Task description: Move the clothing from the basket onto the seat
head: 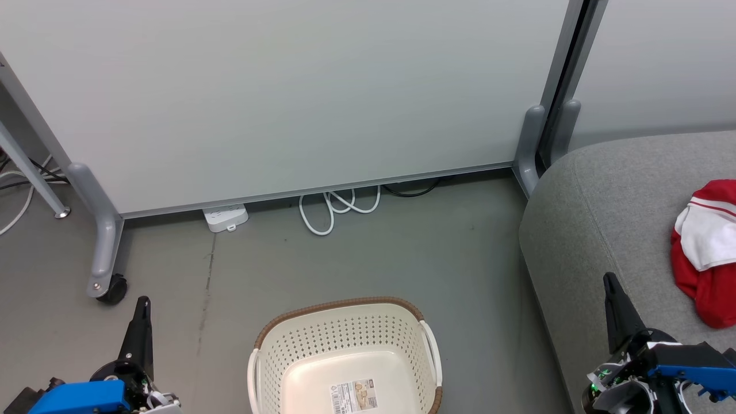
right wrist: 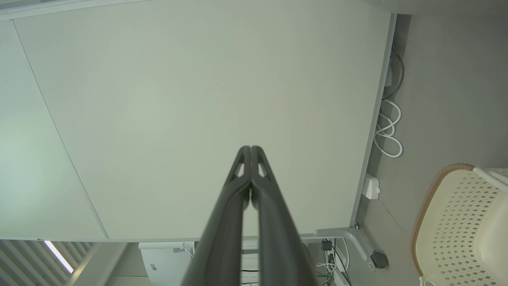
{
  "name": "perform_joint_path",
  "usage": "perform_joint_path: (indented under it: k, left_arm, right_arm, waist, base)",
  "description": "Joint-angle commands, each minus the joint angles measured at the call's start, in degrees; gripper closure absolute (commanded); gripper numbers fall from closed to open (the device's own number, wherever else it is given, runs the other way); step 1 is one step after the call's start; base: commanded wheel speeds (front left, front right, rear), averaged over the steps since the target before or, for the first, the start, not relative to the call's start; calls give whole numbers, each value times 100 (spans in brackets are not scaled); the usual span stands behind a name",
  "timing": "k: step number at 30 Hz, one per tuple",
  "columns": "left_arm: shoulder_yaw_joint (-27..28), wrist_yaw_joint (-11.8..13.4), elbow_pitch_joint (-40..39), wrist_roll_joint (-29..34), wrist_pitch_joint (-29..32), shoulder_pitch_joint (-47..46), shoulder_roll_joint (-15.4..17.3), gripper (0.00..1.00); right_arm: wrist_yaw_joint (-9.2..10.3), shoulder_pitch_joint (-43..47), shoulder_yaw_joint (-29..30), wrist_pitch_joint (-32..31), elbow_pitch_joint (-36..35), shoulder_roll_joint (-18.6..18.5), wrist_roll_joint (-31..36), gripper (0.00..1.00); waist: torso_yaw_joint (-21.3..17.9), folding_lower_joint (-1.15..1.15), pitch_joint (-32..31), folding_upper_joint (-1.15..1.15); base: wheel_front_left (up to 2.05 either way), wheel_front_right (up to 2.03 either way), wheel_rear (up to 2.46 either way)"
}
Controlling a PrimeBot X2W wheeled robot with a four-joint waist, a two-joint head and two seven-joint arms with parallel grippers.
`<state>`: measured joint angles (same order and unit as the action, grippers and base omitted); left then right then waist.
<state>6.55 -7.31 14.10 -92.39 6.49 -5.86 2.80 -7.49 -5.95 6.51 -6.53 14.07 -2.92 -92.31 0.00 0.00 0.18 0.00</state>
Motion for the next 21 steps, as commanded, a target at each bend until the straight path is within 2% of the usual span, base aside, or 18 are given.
perform_joint_path:
  k: [1, 21]
  left_arm:
    - [14, -33, -23, -4, 28, -70, 24, 100]
    - [15, -33, -22, -1, 30, -70, 23, 100]
  right_arm:
    - [0, -62, 9, -2, 5, 12, -19, 100]
    - [0, -62, 9, -2, 5, 11, -19, 100]
  waist:
    - [0, 0, 0, 0]
    - [0, 0, 0, 0]
  base:
    - [0, 0, 0]
    - [0, 0, 0]
